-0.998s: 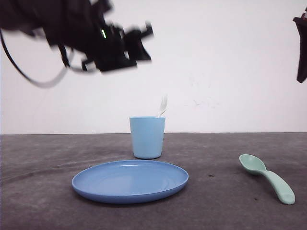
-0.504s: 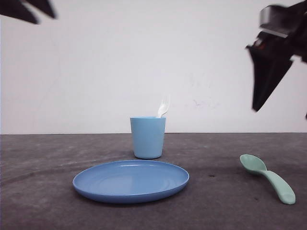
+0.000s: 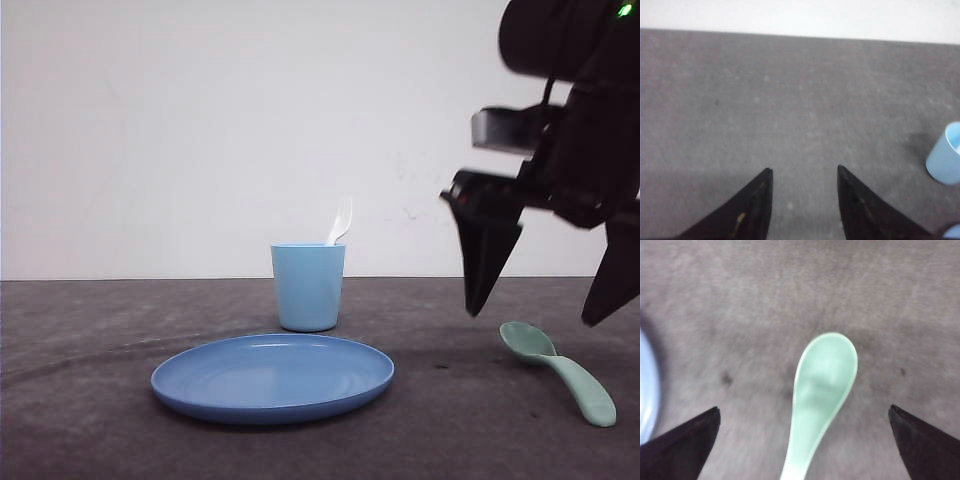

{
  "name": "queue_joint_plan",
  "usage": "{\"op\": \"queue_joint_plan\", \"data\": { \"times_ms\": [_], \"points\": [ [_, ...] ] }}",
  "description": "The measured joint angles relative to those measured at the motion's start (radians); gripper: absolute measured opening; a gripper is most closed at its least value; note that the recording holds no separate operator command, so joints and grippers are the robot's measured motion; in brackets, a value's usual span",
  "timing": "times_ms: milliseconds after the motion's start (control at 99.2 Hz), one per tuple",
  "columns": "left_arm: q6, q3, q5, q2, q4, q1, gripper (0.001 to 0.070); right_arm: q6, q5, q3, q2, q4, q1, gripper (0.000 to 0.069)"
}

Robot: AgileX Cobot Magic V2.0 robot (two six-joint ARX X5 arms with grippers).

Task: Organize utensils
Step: 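Lower the right gripper onto the mint-green spoon and grasp it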

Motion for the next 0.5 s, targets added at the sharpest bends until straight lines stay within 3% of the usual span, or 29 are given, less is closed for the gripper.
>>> {"op": "queue_joint_plan", "data": {
  "times_ms": [302,504],
  "points": [
    [-0.013,-0.003,0.011,-0.010,-0.019,0.000,0.0236,0.027,0.072,0.000,0.071,0.063,0.022,0.0677],
    [-0.013,-0.003,0.012,-0.011,-0.020,0.000,0.0236,0.029,0.079,0.000,0.105,0.077,0.023,0.0545]
  ]
}}
